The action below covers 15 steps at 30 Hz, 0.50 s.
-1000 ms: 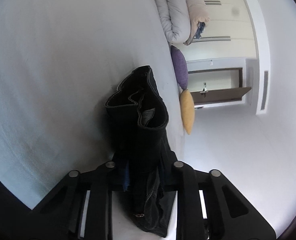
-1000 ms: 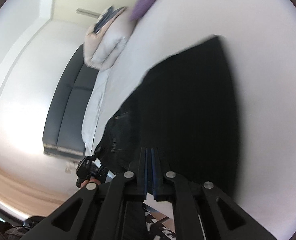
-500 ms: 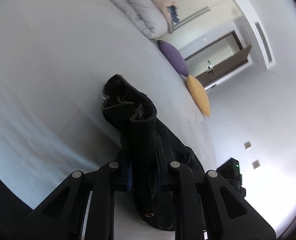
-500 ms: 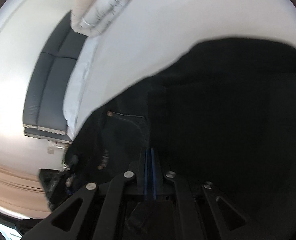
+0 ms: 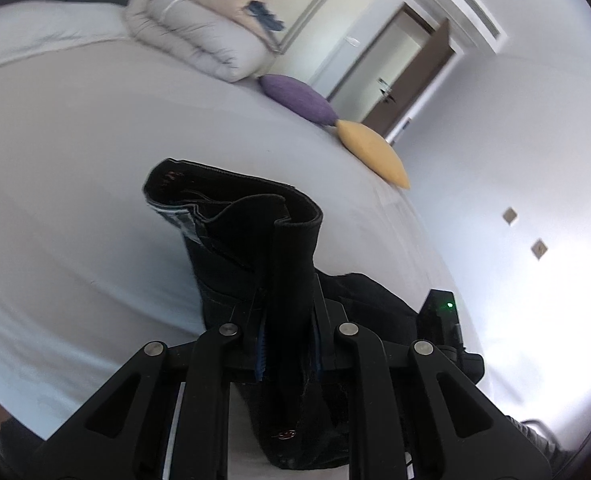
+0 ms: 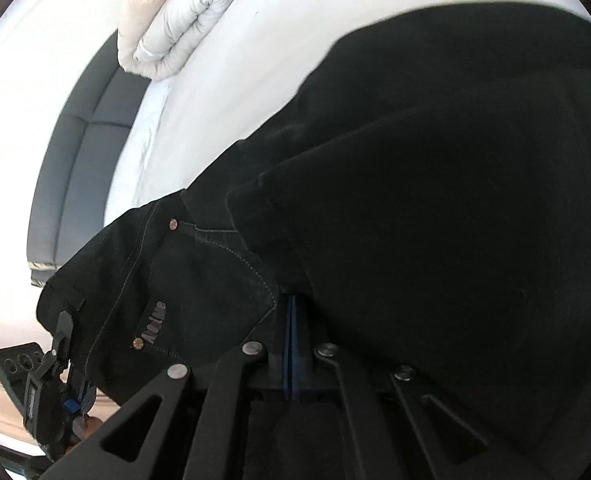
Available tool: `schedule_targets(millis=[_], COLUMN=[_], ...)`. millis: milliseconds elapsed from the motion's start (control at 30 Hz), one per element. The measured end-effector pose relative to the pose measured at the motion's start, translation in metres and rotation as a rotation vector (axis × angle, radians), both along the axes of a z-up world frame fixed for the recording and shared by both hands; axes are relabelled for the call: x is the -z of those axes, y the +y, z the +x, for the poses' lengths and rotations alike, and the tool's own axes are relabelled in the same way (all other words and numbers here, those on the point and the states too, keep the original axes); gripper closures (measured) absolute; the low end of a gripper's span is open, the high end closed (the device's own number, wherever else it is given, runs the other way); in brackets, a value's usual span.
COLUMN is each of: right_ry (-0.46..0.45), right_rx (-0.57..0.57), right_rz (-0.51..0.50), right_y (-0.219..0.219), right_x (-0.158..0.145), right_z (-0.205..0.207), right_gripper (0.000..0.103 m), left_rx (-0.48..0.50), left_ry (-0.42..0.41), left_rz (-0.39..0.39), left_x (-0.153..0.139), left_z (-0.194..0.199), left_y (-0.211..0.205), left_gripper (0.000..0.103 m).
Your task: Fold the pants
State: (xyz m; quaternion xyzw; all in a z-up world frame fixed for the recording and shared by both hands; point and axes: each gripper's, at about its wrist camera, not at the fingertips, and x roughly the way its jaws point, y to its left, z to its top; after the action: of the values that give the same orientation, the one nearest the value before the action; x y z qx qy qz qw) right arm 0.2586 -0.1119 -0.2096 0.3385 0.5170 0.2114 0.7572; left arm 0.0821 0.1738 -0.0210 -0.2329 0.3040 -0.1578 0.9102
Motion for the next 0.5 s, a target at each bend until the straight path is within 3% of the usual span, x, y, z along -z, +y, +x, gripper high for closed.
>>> schedule_targets(millis=[133,200,233,267,367,500], right_ry=[-0.021,-0.053,-0.094,-0.123,-0.177,-0.187], right_rx=[0.007,0.056,0.083,0.099,0.085,0.054], right_rz=[0.107,0.19,0.255,0.29,0.349,0.357], right_y=[-0.024,-0.05,-0.065,-0.077,-0.113,-0.14], right_x=[-0.001,-0.011,-0.02,-0.027,-0.044,-0.044], right_z=[-0.008,-0.021,-0.027,-0.032,-0.041,-0.052], right_gripper=[0.103,0.073,0.046,0.031,0.026,0.018], left_rx=[0.059,0.101,0.125,0.144,0.226,0.328], left_ry=[-0.022,-0.041,-0.048,-0.053,-0.068,-0.092], left_rz=[0.071,0.131,0.165,0.187,0.277,0.398], left_x=[-0.015,-0.021,-0.023,-0.023,-0.02,-0.008], left_z=[0.004,0.001,0.0,-0.003,-0.011,-0.025], left_y=[-0.042,-0.068,-0.083,-0.094,-0.143,-0.204], left_gripper=[0.088,0.088,0.088,0.088,0.088,0.088])
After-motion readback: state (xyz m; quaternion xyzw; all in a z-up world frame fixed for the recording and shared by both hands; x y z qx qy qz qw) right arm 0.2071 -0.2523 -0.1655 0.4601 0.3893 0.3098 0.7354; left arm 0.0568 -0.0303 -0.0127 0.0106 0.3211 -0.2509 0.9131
